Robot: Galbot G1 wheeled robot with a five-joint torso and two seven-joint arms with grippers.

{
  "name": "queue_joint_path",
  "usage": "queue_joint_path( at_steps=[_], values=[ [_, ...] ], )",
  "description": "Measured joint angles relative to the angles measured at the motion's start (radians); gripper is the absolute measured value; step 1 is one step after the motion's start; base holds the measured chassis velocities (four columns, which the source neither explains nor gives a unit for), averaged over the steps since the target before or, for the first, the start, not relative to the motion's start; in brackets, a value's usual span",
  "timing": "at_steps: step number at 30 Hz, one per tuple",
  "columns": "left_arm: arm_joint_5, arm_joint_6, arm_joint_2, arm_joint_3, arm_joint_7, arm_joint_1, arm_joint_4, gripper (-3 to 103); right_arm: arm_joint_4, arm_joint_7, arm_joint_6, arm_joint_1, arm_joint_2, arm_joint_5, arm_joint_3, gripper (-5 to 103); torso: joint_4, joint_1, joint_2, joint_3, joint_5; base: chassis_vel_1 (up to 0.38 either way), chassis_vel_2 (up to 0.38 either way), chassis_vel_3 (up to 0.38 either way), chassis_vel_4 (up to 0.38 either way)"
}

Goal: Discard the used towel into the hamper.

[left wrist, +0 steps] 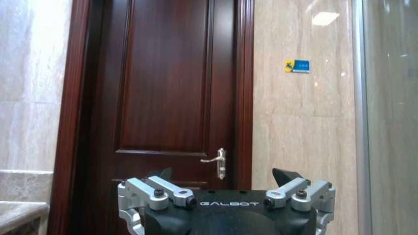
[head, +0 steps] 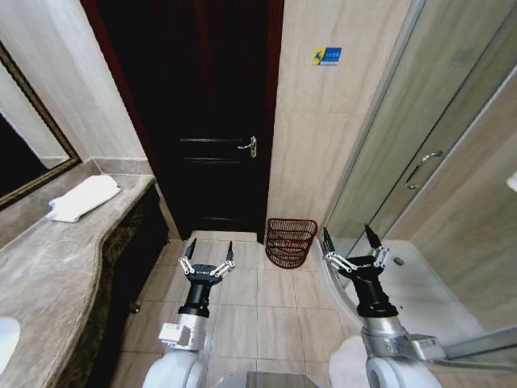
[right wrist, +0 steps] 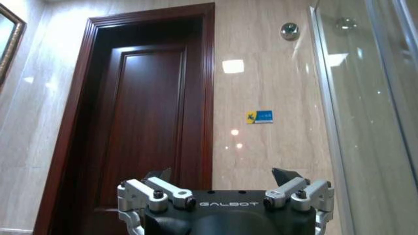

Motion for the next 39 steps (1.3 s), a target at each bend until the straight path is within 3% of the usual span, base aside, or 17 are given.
queue_joint_path(
  at_steps=[10, 18, 39],
  values=[
    [-0.003, -0.002, 0.0, -0.001, 0.003, -0.003, 0.001, 100, -0.002, -0.001, -0.001, 0.002, 0.0, 0.0, -0.001, 100, -0.0001, 0.0, 0.0, 0.0, -0.0002, -0.143, 0.126, 0.136, -0.132],
    [0.005, -0.036, 0.0, -0.012, 0.029, -0.003, 0.003, 100, -0.004, -0.003, -0.001, 0.003, 0.001, 0.0, -0.002, 100, -0.0001, 0.0, 0.0, 0.0, 0.0, -0.129, 0.129, 0.129, -0.14],
    [-0.015, -0.028, 0.0, -0.008, 0.017, -0.002, 0.002, 100, -0.01, 0.031, 0.021, 0.011, -0.004, -0.019, 0.001, 100, 0.0002, 0.001, -0.001, 0.0, -0.0002, -0.128, 0.13, 0.117, -0.117]
  ],
)
